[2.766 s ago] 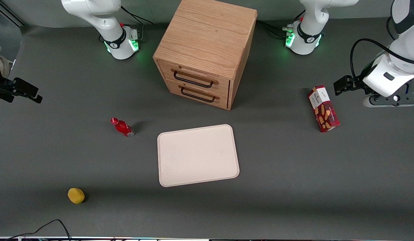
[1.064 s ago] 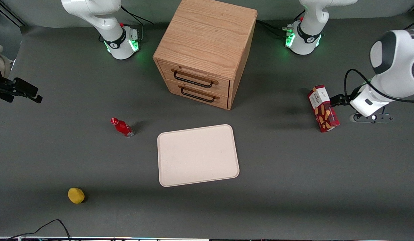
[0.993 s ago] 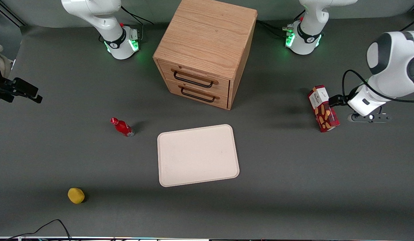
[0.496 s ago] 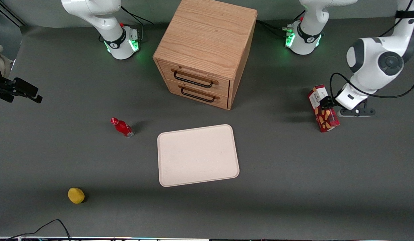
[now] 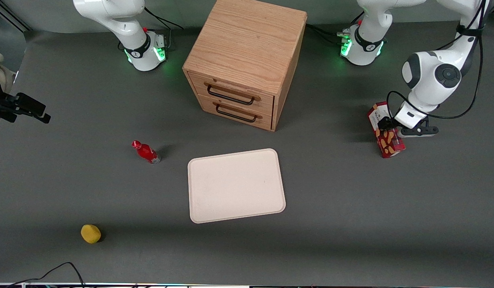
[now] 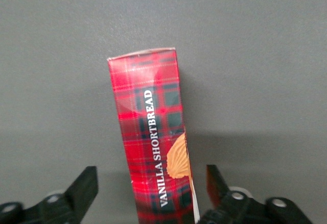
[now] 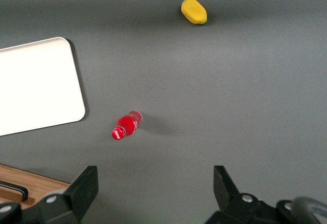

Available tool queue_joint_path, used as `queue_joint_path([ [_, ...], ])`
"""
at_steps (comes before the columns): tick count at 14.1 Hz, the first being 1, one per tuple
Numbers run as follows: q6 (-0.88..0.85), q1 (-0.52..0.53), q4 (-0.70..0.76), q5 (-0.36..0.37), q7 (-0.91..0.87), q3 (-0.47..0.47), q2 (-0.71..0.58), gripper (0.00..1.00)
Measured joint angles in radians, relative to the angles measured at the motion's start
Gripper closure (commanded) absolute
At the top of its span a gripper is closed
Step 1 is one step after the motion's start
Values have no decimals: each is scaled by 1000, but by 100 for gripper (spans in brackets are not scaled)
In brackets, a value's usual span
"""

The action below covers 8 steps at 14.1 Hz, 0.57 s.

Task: Place red cookie box on tray
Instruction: 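Close the left gripper on the cookie box and lift it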

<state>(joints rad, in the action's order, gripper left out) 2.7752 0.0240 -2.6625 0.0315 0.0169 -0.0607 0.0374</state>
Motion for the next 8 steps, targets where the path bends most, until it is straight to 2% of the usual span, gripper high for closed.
queue_joint_path([
  [3, 21, 0, -1, 0, 0, 0, 16, 82],
  [4, 22, 0, -1, 0, 0, 0, 16, 95],
  [5, 23, 0, -1, 0, 0, 0, 16, 100],
  [8, 22, 0, -1, 0, 0, 1, 16, 100],
])
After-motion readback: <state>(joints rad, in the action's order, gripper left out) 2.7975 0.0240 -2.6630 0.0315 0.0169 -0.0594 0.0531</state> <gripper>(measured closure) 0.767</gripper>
